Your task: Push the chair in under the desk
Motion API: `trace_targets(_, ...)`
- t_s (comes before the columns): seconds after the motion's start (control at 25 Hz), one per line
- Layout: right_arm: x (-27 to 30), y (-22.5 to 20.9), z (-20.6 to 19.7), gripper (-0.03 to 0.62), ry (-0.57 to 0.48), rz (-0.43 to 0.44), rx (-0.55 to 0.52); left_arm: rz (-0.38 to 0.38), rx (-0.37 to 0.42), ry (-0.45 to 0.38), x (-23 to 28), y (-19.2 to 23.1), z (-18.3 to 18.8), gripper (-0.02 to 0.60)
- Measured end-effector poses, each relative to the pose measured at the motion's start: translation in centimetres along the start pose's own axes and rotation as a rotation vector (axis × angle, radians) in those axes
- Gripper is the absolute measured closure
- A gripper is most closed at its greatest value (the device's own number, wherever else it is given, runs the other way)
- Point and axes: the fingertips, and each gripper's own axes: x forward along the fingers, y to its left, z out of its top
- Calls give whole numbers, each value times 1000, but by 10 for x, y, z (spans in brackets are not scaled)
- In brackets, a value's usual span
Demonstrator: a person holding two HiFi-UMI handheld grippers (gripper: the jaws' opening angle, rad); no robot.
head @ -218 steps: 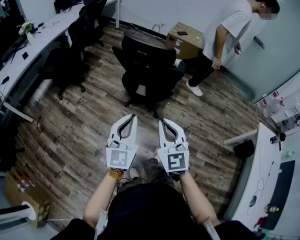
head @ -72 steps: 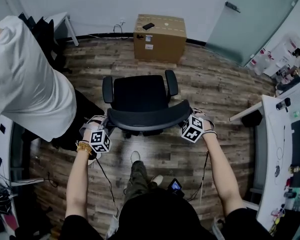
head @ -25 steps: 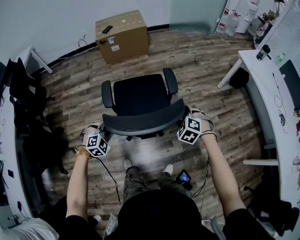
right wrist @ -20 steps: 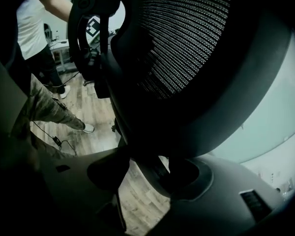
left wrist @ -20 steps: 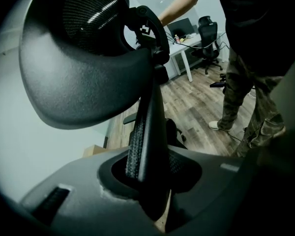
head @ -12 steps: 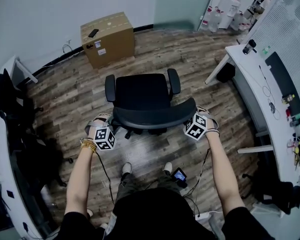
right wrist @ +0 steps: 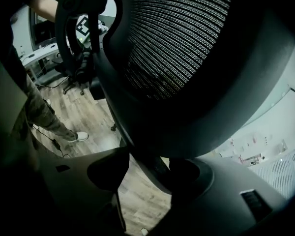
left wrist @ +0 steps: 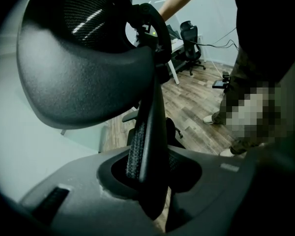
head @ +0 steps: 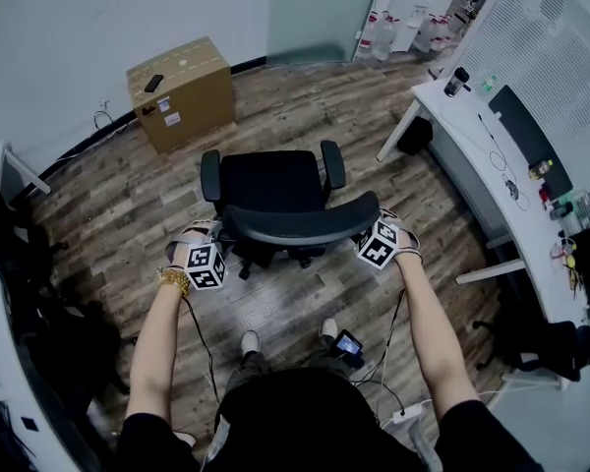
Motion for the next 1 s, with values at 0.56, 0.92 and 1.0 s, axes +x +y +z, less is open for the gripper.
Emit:
trace_targets(0.56, -8, 34, 17, 341, 22, -49, 76, -44, 54, -28, -8, 3, -26, 457)
trace_targets(0.92, -28, 71, 13, 344, 19, -78, 99, -54, 108, -75, -23, -15, -24, 454)
trace_targets(1.0, -37, 83, 8, 345, 18, -87, 106, -47, 131, -97, -28, -21, -19, 453)
